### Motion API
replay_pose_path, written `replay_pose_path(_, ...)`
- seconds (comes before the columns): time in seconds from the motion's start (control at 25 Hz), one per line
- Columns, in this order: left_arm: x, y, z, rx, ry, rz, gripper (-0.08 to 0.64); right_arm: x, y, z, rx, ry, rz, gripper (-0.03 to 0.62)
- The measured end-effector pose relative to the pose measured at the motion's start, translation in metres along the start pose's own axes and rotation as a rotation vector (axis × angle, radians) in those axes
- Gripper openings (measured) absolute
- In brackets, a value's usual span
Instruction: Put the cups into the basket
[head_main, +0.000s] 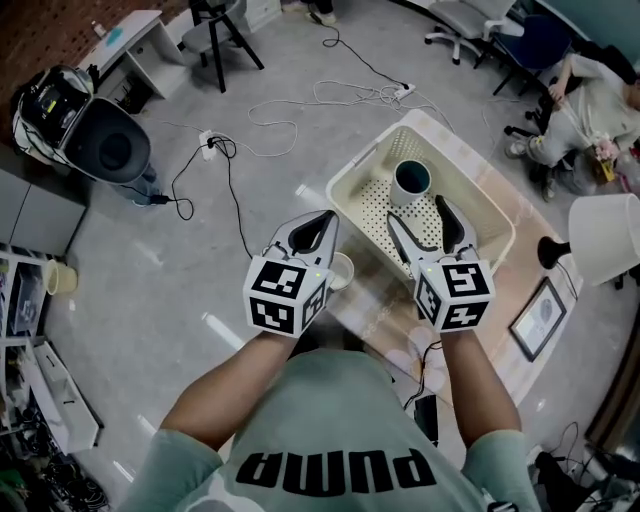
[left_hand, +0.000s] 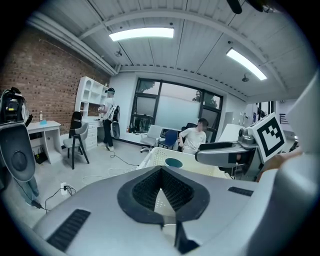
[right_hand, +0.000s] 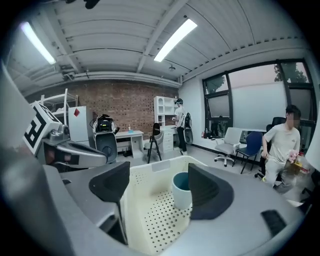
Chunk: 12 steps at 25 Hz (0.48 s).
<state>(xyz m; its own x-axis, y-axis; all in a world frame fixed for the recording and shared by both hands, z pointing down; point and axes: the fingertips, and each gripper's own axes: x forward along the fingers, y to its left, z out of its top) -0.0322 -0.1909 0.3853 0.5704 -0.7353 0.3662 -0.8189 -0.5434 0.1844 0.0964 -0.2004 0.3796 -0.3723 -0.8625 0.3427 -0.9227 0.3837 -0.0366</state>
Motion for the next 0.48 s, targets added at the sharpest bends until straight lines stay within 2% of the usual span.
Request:
replay_pose_path(0.16,-0.014,-0.007,-0.007,0.008,-0.009,-0.01,0.002,-0.017,0.022,-0.007,-0.005,0.003,0.024,0.365)
replay_pose_path(0.2,-0.018,-0.008,-0.009,0.009,-0.01,-0.012,0.002,-0.021,0.026,-0.01,-0.01,0.004,0.021,0.317)
replay_pose_path(0.24,-0.022,-0.009,-0.011,0.009,-0.011,-0.013,0.002,-0.026,0.03,-0.013,-0.012,0.006,0.017,0.209)
replay_pose_path(0.28,-0.026,-0.009,-0.013,0.009,-0.013,-0.013,0.002,-0.029,0.034,-0.016,-0.01,0.008,0.016,0.146)
replay_pose_path(0.4,-0.036,-0.011,-0.019,0.003,-0.02,-0.012,0.002,-0.038,0.05,-0.026,0.006,0.017,0.032,0.058)
replay_pose_path(0.48,-0.041,-0.014,-0.024,0.001,-0.025,-0.011,0.002,-0.043,0.06,-0.034,0.007,0.019,0.041,0.033)
